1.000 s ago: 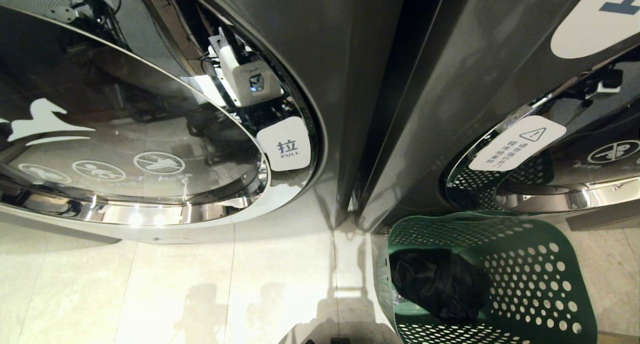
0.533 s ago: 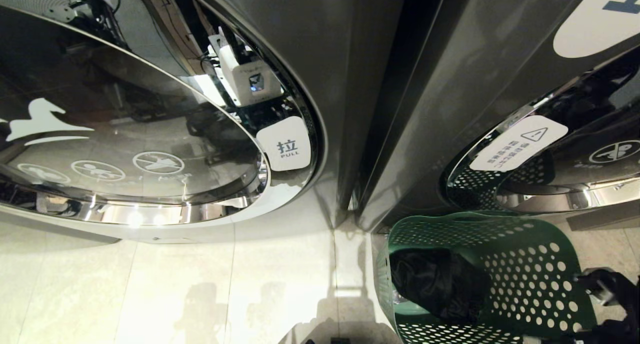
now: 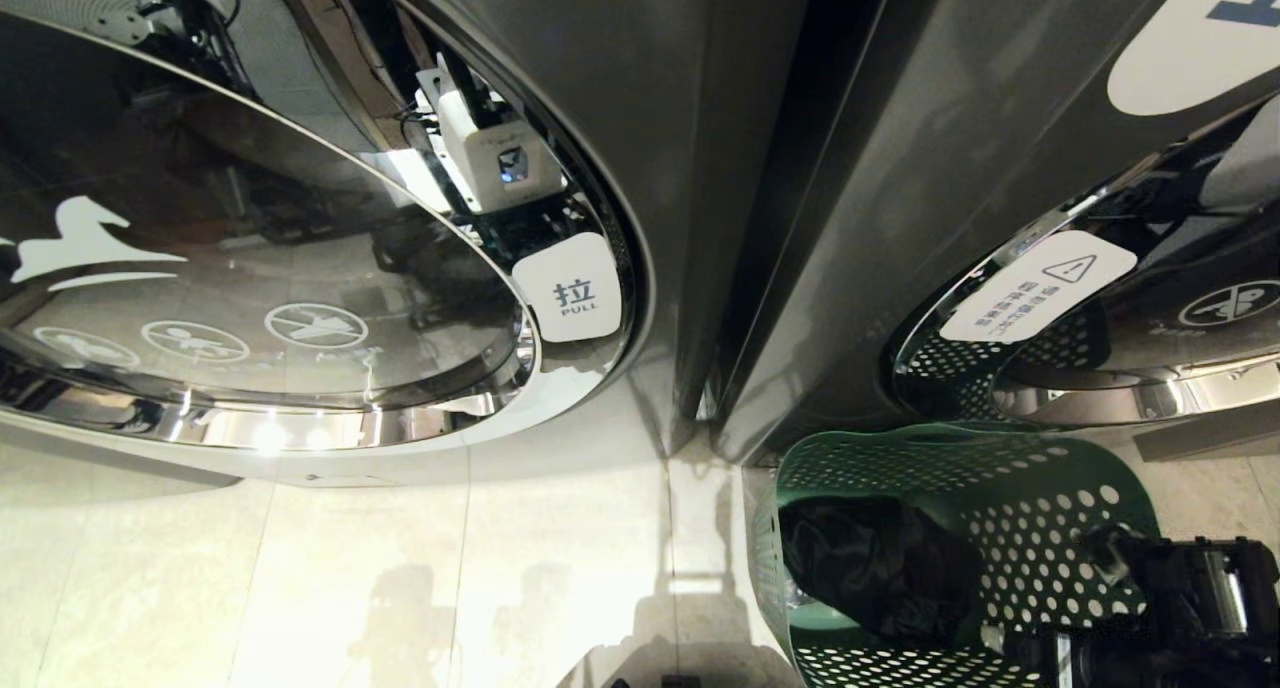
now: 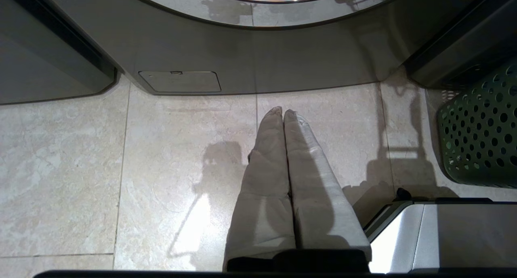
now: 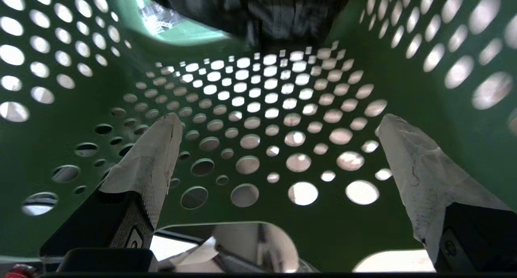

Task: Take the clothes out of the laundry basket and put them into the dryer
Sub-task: Take the clothes out of the basket

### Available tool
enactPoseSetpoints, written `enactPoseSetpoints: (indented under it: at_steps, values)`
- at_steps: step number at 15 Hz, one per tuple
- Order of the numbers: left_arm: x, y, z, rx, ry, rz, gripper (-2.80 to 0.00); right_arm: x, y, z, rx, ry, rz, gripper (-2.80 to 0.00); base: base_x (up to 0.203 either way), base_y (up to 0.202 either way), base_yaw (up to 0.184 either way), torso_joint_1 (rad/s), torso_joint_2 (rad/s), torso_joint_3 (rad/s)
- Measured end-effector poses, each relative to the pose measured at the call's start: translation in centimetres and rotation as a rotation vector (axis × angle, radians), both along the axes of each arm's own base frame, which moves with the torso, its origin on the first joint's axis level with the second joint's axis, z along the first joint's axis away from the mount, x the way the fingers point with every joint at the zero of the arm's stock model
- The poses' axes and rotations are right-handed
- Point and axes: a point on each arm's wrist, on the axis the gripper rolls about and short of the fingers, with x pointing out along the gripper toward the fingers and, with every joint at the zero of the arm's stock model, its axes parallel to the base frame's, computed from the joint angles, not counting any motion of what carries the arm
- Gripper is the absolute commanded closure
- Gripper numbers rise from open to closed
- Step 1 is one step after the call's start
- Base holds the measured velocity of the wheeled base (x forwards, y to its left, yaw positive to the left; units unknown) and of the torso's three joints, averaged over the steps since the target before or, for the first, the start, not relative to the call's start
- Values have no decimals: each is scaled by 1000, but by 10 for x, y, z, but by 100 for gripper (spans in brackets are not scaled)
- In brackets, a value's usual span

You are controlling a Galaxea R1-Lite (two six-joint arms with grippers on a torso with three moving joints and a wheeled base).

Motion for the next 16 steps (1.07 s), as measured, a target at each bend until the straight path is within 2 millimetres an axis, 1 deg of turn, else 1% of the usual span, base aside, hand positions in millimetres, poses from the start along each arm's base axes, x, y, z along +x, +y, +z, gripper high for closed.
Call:
enactPoseSetpoints:
  at_steps: [5,8,11,14,16]
  values:
    - [0,0,0,0,0,0,0,12,-7,-30,32,23,-69,-280,0,0,0,0,0,0]
    - [0,0,0,0,0,0,0,21,-13,-47,32,-18,-93,-280,0,0,0,0,0,0]
    - [0,0,0,0,0,0,0,23,-19,-62,53,-7,-107,-280,0,0,0,0,0,0]
    - [0,0,0,0,0,0,0,24,-19,-67,86,11,-86,-280,0,0,0,0,0,0]
    - [0,0,0,0,0,0,0,31,-21,-73,103,27,-90,-280,0,0,0,0,0,0]
